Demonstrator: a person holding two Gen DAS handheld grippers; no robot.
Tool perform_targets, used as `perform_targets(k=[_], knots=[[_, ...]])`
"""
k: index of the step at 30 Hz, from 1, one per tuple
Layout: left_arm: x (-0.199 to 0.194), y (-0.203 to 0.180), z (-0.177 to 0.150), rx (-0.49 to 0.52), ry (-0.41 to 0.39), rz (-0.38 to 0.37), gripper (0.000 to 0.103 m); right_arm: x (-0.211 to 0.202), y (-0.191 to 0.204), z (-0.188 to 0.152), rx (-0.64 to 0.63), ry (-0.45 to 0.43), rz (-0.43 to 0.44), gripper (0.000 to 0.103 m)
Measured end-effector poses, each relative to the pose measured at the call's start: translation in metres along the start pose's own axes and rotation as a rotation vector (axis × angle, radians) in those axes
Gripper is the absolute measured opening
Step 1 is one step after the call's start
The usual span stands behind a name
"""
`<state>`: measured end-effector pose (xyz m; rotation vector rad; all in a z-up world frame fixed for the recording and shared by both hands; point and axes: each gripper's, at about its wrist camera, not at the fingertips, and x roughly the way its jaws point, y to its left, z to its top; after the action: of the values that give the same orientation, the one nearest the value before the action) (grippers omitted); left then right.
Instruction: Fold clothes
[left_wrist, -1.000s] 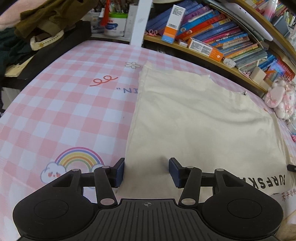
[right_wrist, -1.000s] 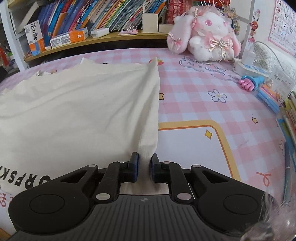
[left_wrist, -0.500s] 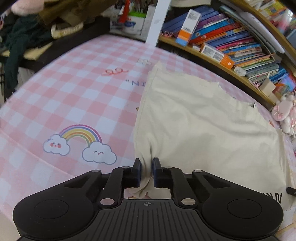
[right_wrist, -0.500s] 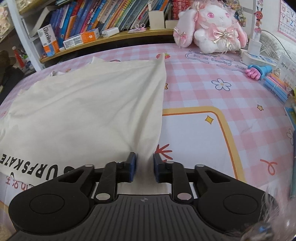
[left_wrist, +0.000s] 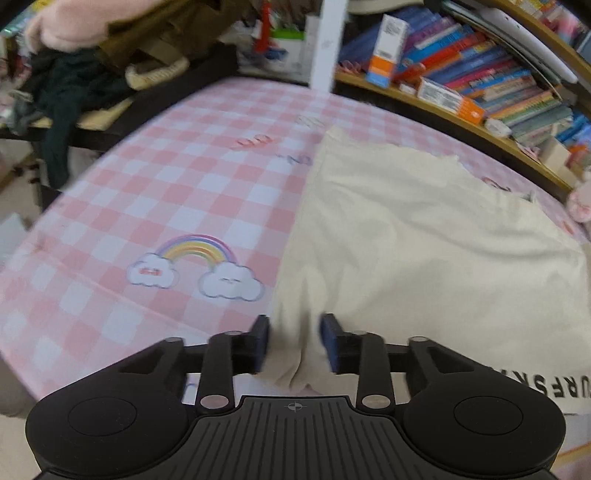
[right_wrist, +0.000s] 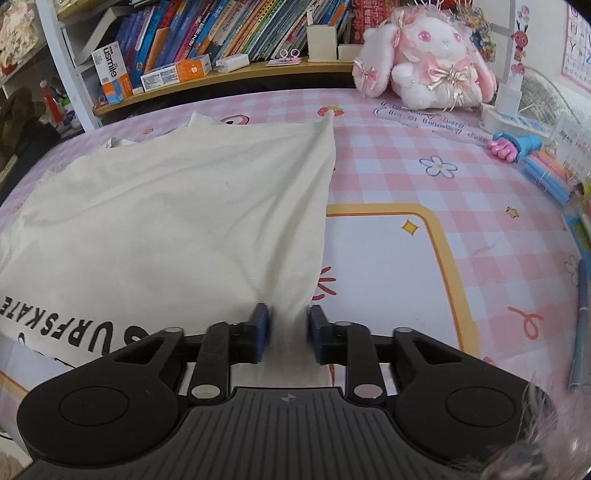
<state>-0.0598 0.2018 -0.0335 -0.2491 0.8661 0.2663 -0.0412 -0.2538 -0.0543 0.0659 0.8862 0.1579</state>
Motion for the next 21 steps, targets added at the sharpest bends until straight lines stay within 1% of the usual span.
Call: perform_targets(k=[1,2,3,5,8,9,10,11,12,14,16,19,20,21], knots=[[-0.005,0.000,-0.002,-0.011,-0.022,0.020,0.054,-0.002,0.000,-0.001,-0.004,-0.005,-0.001,0.036],[-0.010,0.000,-0.004,-0.023,-0.045,0.035,0.070,-0.004,0.000,-0.002,-0.008,-0.009,-0.002,0.037],[-0.016,0.001,-0.007,-0.035,-0.068,0.042,0.073,-0.006,-0.001,-0.004,-0.010,-0.011,-0.003,0.038],[-0.023,0.002,-0.012,-0.057,-0.093,0.043,0.075,-0.011,-0.002,-0.007,-0.009,-0.011,0.004,0.040],[-0.030,-0.001,-0.020,-0.071,-0.083,0.039,0.076,-0.018,-0.003,-0.013,-0.010,-0.011,0.022,0.039],[-0.031,-0.003,-0.023,-0.064,-0.081,0.041,0.076,-0.020,-0.003,-0.015,-0.012,-0.008,0.030,0.037],[-0.033,-0.006,-0.026,-0.057,-0.078,0.042,0.076,-0.019,-0.003,-0.018,-0.013,0.001,0.036,0.035],[-0.033,-0.008,-0.029,-0.049,-0.074,0.042,0.076,-0.019,-0.002,-0.020,-0.016,0.009,0.041,0.028],[-0.035,-0.011,-0.032,-0.042,-0.070,0.041,0.076,-0.018,-0.002,-0.023,-0.022,0.012,0.045,0.026],[-0.039,-0.014,-0.036,-0.031,-0.072,0.037,0.076,-0.019,0.001,-0.026,-0.046,0.006,0.048,0.010],[-0.045,-0.017,-0.038,-0.023,-0.081,0.032,0.076,-0.028,0.003,-0.025,-0.050,-0.036,0.046,0.008],[-0.052,-0.017,-0.039,-0.026,-0.092,0.022,0.077,-0.043,0.007,-0.025,-0.066,-0.102,0.031,0.008],[-0.054,-0.017,-0.040,-0.032,-0.090,0.021,0.077,-0.045,0.007,-0.025,-0.069,-0.110,0.024,0.008],[-0.054,-0.016,-0.041,-0.039,-0.087,0.019,0.077,-0.038,0.007,-0.026,-0.068,-0.075,0.011,0.008]])
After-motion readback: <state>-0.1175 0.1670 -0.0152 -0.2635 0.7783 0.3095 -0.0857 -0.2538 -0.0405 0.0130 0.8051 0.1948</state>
